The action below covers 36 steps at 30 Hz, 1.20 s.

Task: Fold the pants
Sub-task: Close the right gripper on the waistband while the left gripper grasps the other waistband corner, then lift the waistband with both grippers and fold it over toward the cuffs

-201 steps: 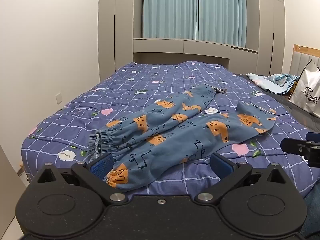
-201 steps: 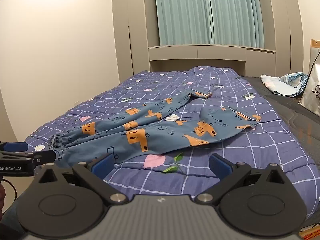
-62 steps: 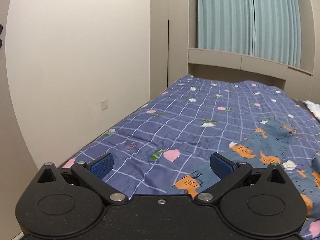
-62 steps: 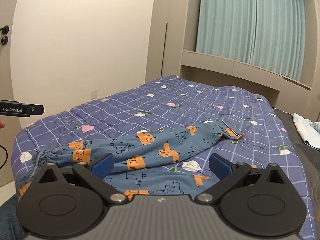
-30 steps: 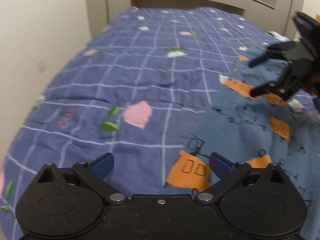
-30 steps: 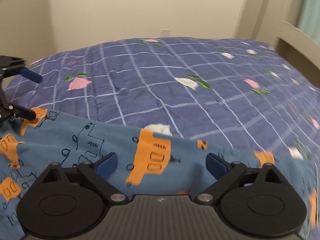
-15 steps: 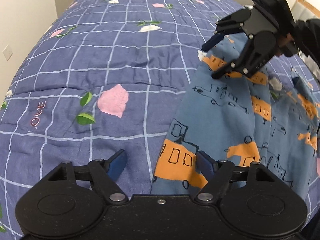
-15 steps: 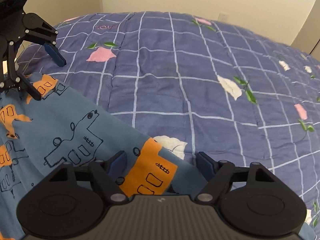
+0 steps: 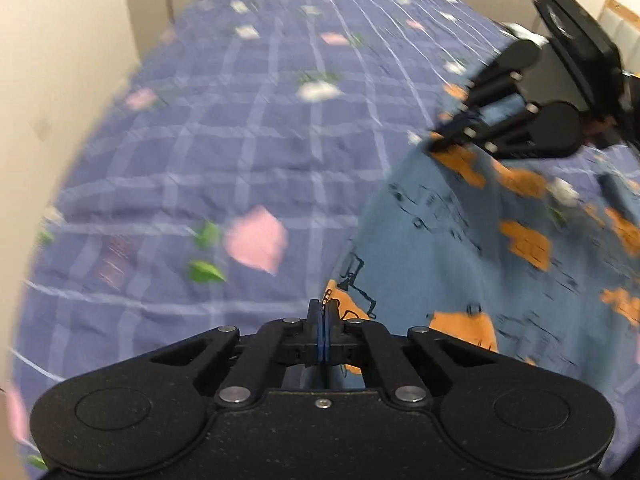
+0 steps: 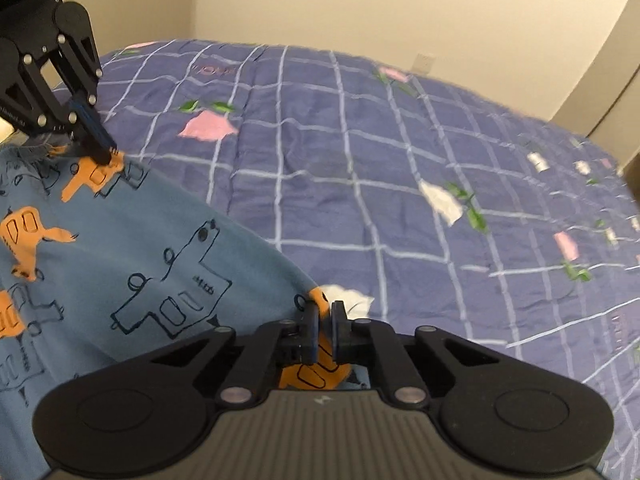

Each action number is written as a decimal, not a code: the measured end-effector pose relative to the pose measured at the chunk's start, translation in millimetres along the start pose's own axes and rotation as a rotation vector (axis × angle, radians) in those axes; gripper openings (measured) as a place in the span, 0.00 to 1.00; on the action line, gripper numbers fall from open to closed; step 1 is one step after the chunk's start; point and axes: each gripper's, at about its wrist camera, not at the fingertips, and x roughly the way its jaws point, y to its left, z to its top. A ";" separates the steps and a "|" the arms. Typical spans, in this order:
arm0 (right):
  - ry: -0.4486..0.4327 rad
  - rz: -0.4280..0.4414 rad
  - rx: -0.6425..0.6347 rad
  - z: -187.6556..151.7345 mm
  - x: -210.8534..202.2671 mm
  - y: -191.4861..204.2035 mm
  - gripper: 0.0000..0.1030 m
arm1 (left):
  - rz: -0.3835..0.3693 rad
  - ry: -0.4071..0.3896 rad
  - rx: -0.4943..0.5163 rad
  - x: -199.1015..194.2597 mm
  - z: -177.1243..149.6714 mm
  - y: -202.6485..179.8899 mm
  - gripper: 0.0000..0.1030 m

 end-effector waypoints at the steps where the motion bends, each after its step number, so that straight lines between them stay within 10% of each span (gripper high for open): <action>1: -0.010 -0.017 0.005 2.8 -1.1 -1.4 0.05 | 0.017 -0.014 -0.009 -2.0 4.2 3.4 0.00; 7: -0.064 -0.117 0.028 28.5 6.6 -13.3 0.03 | 0.129 -0.099 -0.012 -3.5 30.8 27.5 0.00; 15: -0.036 -0.103 0.072 35.6 48.5 -27.7 0.05 | 0.096 -0.030 -0.072 30.8 22.7 46.2 0.00; 18: -0.060 -0.078 0.107 27.0 44.5 -33.1 0.17 | 0.082 -0.033 -0.075 30.9 20.1 48.5 0.04; 21: -0.068 -0.088 0.122 19.0 35.0 -43.4 0.57 | 0.062 -0.037 -0.068 32.4 20.9 51.2 0.15; 28: -0.072 -0.005 0.235 -2.3 30.9 -87.1 0.68 | 0.037 -0.028 -0.078 46.5 22.6 58.4 0.25; 31: -0.067 0.038 0.283 -7.2 40.1 -95.2 0.65 | 0.023 -0.022 -0.092 50.2 24.8 60.8 0.19; 36: -0.082 0.090 0.276 -7.5 36.8 -83.7 0.17 | 0.028 -0.032 -0.063 45.1 26.9 50.0 0.01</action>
